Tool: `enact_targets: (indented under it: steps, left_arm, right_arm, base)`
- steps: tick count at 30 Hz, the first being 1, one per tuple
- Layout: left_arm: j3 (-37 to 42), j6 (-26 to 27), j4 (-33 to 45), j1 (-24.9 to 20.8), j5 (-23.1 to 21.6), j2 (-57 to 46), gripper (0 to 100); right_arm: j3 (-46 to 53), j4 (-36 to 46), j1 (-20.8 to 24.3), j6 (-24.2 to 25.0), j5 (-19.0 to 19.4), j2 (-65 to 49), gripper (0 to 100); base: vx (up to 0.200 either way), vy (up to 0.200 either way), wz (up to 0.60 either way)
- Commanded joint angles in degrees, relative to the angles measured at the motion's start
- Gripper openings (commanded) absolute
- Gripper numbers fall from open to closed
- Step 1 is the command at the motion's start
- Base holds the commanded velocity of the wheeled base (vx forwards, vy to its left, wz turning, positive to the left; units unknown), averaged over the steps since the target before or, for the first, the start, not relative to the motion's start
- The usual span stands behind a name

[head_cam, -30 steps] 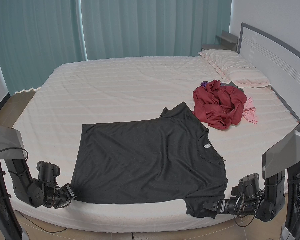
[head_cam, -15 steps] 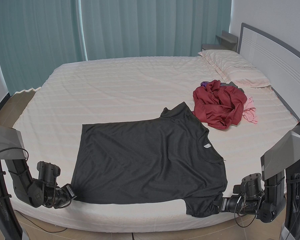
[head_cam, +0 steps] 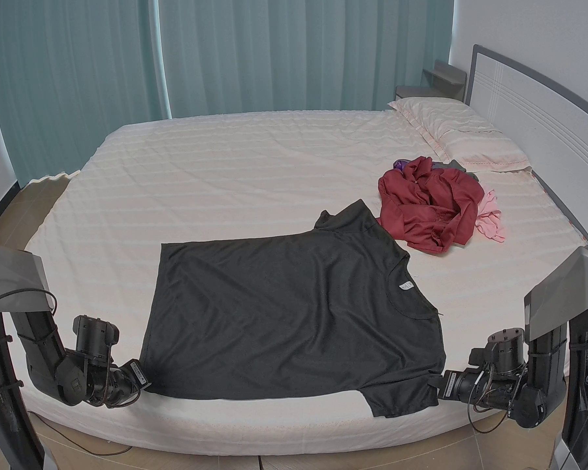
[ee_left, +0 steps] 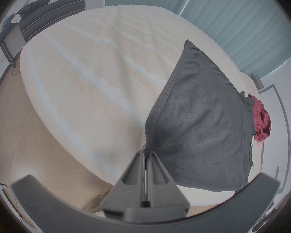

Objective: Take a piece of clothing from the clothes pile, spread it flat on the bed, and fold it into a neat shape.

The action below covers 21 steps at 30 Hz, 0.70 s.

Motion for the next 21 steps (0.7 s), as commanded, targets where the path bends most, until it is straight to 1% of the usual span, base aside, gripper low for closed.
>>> enact_targets:
  steps: [1,6,9,11,12,13,15,18,21]
  left_arm:
    - [-0.1,0.0,0.0,0.0,0.0,0.2,0]
    - [-0.1,0.0,-0.1,0.0,0.1,1.0,0]
    - [-0.3,-0.1,-0.1,0.0,0.0,1.1,0]
    - [-0.3,-0.1,-0.1,0.0,0.0,1.1,0]
    - [-0.3,-0.1,-0.1,0.0,0.0,1.1,0]
    - [-0.3,-0.1,-0.1,0.0,0.0,1.2,0]
    - [-0.3,-0.1,-0.1,0.0,0.0,1.2,0]
    - [-0.3,-0.1,-0.1,0.0,0.0,1.2,0]
    - [-0.3,-0.1,0.0,0.0,0.0,1.2,0]
  right_arm:
    - [-0.5,-0.5,-0.8,-0.1,0.0,0.9,100]
    - [-0.1,-0.5,-1.0,-0.5,0.5,1.5,100]
    - [0.9,-0.5,-1.5,-2.1,1.1,1.5,100]
    - [2.0,-0.5,-1.8,-3.9,2.4,1.5,100]
    - [2.0,-0.5,-1.8,-3.9,2.4,1.5,100]
    - [2.9,-0.5,-2.0,-5.2,4.3,1.5,100]
    - [3.6,-0.5,-1.8,-6.2,6.4,1.8,100]
    - [3.7,-0.5,-1.4,-6.7,7.4,2.1,100]
    - [3.4,-0.5,-0.1,-6.8,7.3,3.7,100]
  base:
    - [0.000,0.000,0.00]
    - [0.000,0.000,0.00]
    - [0.000,0.000,0.00]
    - [0.000,0.000,0.00]
    - [0.000,0.000,0.00]
    - [0.000,0.000,0.00]
    - [0.000,0.000,0.00]
    - [0.000,0.000,0.00]
    - [0.000,0.000,0.00]
